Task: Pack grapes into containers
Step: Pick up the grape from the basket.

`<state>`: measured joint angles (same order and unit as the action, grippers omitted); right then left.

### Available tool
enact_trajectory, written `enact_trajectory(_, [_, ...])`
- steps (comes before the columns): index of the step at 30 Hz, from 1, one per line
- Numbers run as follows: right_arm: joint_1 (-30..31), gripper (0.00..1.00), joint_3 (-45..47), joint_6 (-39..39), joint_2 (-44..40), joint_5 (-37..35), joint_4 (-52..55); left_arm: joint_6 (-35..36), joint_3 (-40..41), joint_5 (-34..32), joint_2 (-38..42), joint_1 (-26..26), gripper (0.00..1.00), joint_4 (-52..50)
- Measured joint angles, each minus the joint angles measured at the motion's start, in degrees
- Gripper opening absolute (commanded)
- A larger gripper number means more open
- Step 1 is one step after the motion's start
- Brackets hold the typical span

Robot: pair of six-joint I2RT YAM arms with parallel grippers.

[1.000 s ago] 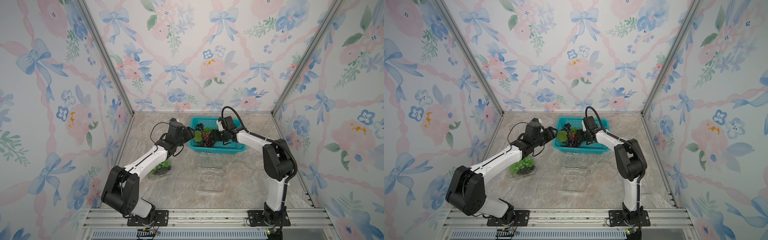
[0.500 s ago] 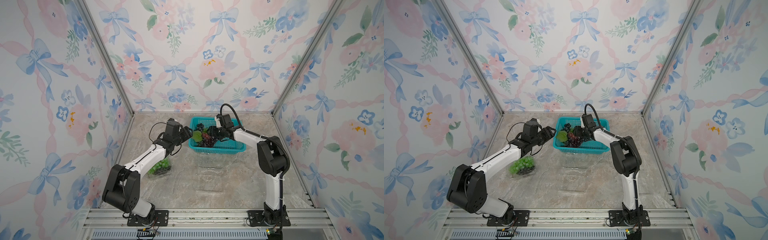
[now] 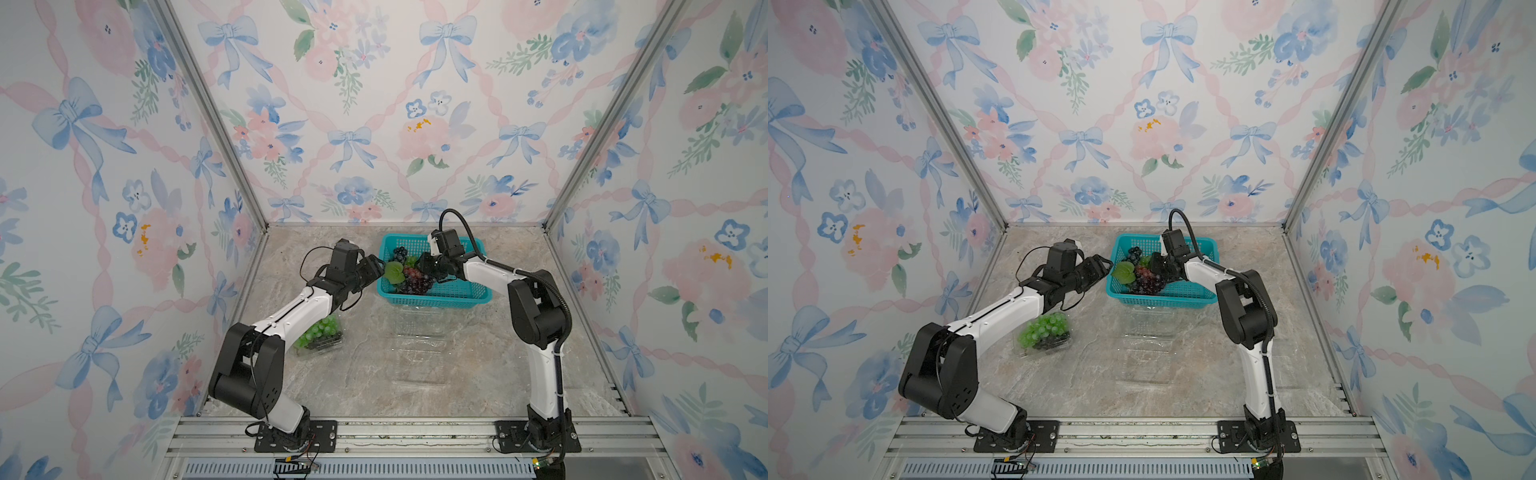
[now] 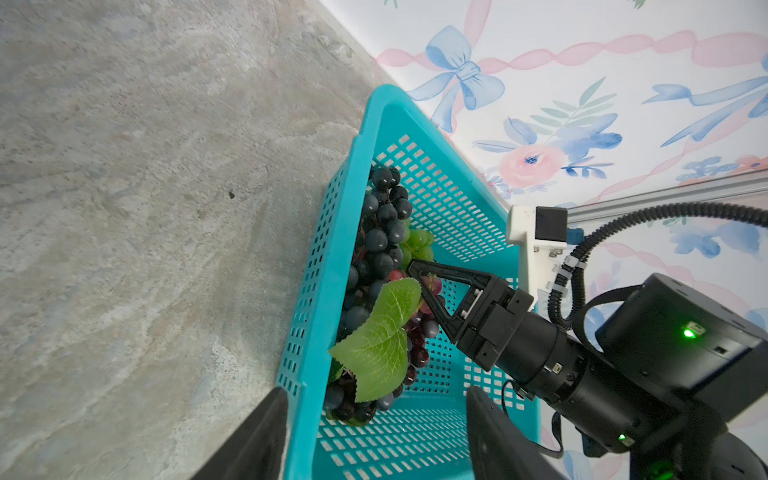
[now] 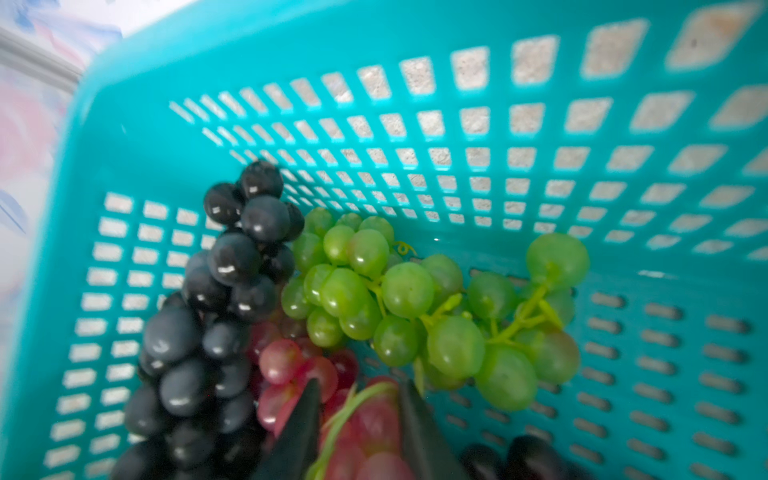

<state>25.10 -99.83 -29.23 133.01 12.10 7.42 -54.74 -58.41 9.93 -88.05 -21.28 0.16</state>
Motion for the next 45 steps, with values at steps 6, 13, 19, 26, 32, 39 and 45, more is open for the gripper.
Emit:
enact_trajectory(6, [-0.04,0.00,1.22,-1.29,-0.22,0.37,-2.25,-0.61,0.00,0.02,0.00,0.11,0.69,0.00])
enact_trajectory(13, [-0.33,0.00,4.76,-1.20,-5.95,0.26,-3.15,-1.01,0.02,0.00,0.11,0.11,0.69,-0.02])
enact_trajectory(19, [-0.37,0.00,6.38,-0.31,-14.75,0.09,-3.30,-1.01,0.07,-0.02,2.05,0.11,0.69,0.00])
enact_trajectory(26, [-0.42,0.00,7.82,0.79,-22.38,0.07,-3.28,-1.01,0.07,-0.37,4.04,0.11,0.69,0.00])
enact_trajectory(32, [-0.35,0.00,11.89,1.16,-28.37,-0.15,-2.40,-0.90,0.24,-1.22,6.12,0.11,0.69,-0.02])
enact_trajectory(39, [2.29,0.00,16.22,1.92,-39.04,-1.55,1.75,-0.13,0.59,-3.52,8.79,0.11,0.69,0.17])
enact_trajectory(45, [10.97,0.00,22.12,3.28,-50.84,-5.95,5.05,0.81,2.40,-4.87,10.27,0.11,0.69,0.26])
